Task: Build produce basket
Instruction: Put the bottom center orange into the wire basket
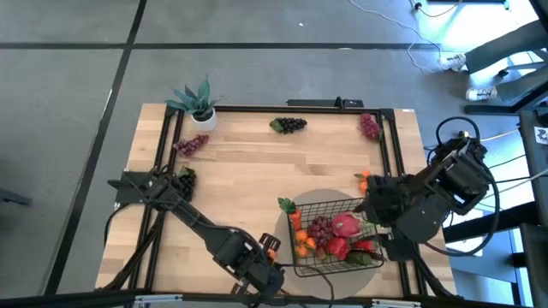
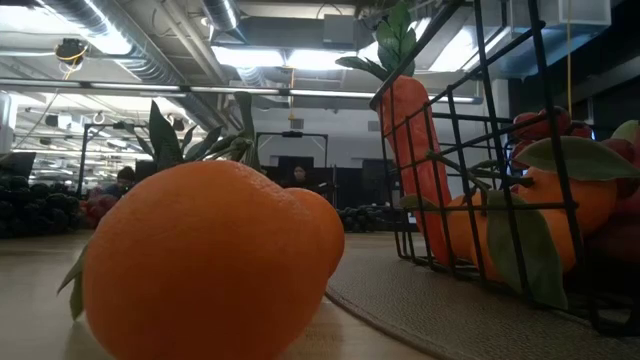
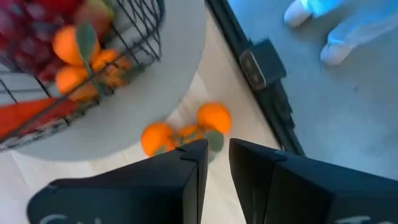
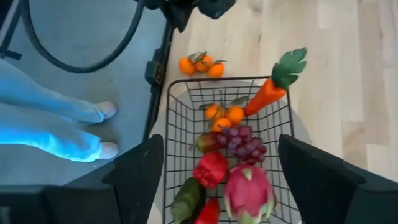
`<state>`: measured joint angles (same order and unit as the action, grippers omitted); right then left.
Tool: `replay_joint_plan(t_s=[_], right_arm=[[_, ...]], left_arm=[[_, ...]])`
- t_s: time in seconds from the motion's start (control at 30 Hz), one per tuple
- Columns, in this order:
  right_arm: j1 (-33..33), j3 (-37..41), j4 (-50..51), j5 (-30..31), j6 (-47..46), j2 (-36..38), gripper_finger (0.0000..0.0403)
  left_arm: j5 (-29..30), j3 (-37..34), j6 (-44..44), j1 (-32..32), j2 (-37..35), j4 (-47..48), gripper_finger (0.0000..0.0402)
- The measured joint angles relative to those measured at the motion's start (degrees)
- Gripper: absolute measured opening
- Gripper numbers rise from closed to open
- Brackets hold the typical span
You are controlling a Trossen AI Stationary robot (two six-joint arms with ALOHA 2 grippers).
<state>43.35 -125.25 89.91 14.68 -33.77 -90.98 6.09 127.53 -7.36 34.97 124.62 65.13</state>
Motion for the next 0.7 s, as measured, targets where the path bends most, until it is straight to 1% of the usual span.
replay_joint_plan(t_s=[0.07, 0.17, 0.23, 0.4, 0.53, 0.7], right_arm=[[0.0, 0.0, 0.0, 0.1, 1.5, 0.0, 0.0299], [0.0, 0.0, 0.0, -0.4, 4.4, 0.0, 0.0299], [0.0, 0.0, -0.1, -1.3, 5.7, 0.0, 0.0299], [0.0, 0.0, 0.1, -1.5, 8.8, 0.0, 0.0299], [0.0, 0.0, 0.1, -1.5, 11.3, 0.0, 0.0299], [0.0, 0.0, 0.1, -1.5, 12.0, 0.0, 0.0299]], left_arm=[[0.1, 0.2, -0.9, 0.2, 1.4, -1.2, 0.0055], [2.0, 0.0, -1.4, 0.5, 3.4, -0.9, 0.0055], [3.0, 0.0, -1.3, 0.2, 4.5, -2.3, 0.0055], [6.3, 0.0, -2.1, -0.4, 5.9, 0.7, 0.0055], [6.6, 0.0, -3.0, -1.7, 5.6, 2.1, 0.0055], [6.3, 0.0, -3.0, -2.9, 5.6, 4.1, 0.0055]])
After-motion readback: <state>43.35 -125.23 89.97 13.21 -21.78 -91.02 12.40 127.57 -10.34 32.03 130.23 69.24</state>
